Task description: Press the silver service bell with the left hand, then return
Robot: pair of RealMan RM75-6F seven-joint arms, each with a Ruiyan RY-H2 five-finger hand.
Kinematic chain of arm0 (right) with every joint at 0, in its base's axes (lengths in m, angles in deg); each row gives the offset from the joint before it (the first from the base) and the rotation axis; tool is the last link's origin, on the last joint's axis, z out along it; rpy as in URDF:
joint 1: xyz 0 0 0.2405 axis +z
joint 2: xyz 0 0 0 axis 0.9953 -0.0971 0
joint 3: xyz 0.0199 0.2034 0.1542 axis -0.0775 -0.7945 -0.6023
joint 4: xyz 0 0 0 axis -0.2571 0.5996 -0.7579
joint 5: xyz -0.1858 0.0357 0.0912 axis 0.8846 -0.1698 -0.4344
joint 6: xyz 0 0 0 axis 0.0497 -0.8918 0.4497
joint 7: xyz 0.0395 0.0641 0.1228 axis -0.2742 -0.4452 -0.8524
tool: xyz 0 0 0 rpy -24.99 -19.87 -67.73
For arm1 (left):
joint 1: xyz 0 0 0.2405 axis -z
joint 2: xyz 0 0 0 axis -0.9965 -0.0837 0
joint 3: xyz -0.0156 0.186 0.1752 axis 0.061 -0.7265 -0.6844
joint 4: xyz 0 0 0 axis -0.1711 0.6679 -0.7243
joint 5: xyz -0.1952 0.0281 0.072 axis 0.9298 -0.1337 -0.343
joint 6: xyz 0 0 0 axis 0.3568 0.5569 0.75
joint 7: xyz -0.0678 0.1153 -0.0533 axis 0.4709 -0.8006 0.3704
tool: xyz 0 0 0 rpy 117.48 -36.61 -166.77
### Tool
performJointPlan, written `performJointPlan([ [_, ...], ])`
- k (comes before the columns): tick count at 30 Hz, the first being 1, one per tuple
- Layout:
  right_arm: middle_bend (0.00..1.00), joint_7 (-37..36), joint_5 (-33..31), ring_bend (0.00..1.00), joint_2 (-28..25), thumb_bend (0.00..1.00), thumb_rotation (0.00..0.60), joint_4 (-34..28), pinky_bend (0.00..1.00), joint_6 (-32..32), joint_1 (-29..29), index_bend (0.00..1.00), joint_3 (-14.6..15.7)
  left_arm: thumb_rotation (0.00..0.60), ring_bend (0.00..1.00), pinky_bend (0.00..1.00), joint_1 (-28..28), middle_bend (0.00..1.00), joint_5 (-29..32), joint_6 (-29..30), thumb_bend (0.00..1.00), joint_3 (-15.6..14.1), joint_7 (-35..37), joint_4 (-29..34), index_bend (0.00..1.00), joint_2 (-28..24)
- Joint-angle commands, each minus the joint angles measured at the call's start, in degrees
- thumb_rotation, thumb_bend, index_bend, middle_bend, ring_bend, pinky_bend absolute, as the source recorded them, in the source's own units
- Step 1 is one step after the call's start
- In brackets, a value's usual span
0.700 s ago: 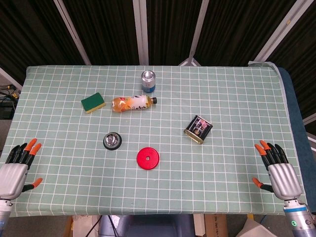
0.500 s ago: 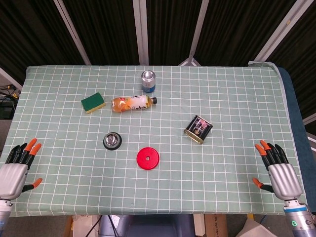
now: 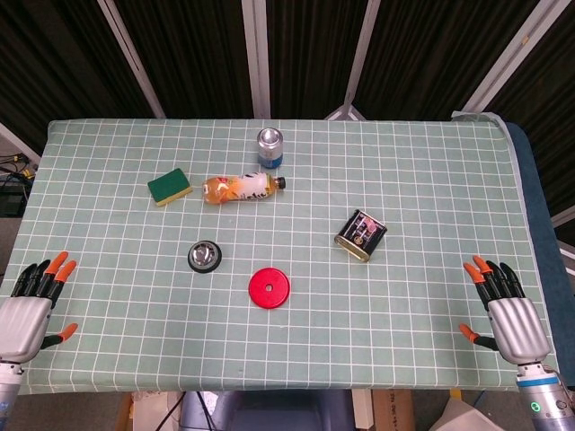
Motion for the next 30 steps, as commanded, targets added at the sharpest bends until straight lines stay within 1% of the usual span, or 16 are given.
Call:
performJointPlan([
  [1,0.0,-0.13,-0.1,0.0,-0.1,0.22,0.6,0.07,0.0,0.07,-0.04,0.0,0.05,0.6,0.0,0.0,0.13,0.0,-0.12,-0.18,0.19,-0.03,-0.25,0.05,0.0,0.09],
  [4,0.0,-0.69,-0.29,0.0,-0.32,0.22,0.6,-0.13,0.0,0.02,-0.16,0.0,0.05,0.6,0.0,0.0,0.6,0.0,-0.42,-0.55,0.22,0.13,-1.13,-0.15,0.0,0.4],
  [8,0.0,-0.56,0.02,0.0,-0.34,0.22,0.6,-0.2,0.0,0.16,-0.09,0.0,0.23,0.6,0.0,0.0,1.62,0.0,-0.61,-1.42,0.32,0.7,-2.09,0.1,0.0,0.82],
  [12,0.0,-0.23,0.3,0.0,-0.26,0.22,0.6,-0.24,0.0,0.04,-0.17,0.0,0.4,0.6,0.0,0.0,4.98,0.0,-0.97,-5.16,0.45,2.0,-4.47,1.91,0.0,1.13],
  [16,0.0,-0.58,-0.11,0.0,-0.36,0.22,0.6,-0.38,0.0,0.1,-0.23,0.0,0.28,0.6,0.0,0.0,8.88,0.0,-0.35,-10.04,0.52,3.56,-7.67,4.31,0.0,1.7],
  [20,0.0,-0.83,-0.28,0.0,-0.47,0.22,0.6,-0.45,0.0,0.25,-0.18,0.0,0.23,0.6,0.0,0.0,13.45,0.0,3.17,-16.34,0.58,5.97,-11.42,7.46,0.0,2.79],
  [22,0.0,-0.94,-0.31,0.0,-0.49,0.22,0.6,-0.45,0.0,0.38,-0.12,0.0,0.23,0.6,0.0,0.0,16.11,0.0,5.39,-19.48,0.59,7.36,-14.83,8.07,0.0,4.01],
  [26,0.0,-1.22,-0.41,0.0,-0.54,0.22,0.6,-0.47,0.0,0.59,-0.04,0.0,0.21,0.6,0.0,0.0,19.37,0.0,9.38,-23.32,0.61,8.7,-19.57,7.95,0.0,6.25],
  [30,0.0,-1.67,-0.69,0.0,-0.63,0.22,0.6,-0.54,0.0,0.97,0.12,0.0,0.11,0.6,0.0,0.0,22.04,0.0,14.49,-25.8,0.61,9.71,-23.86,7.04,0.0,9.27],
])
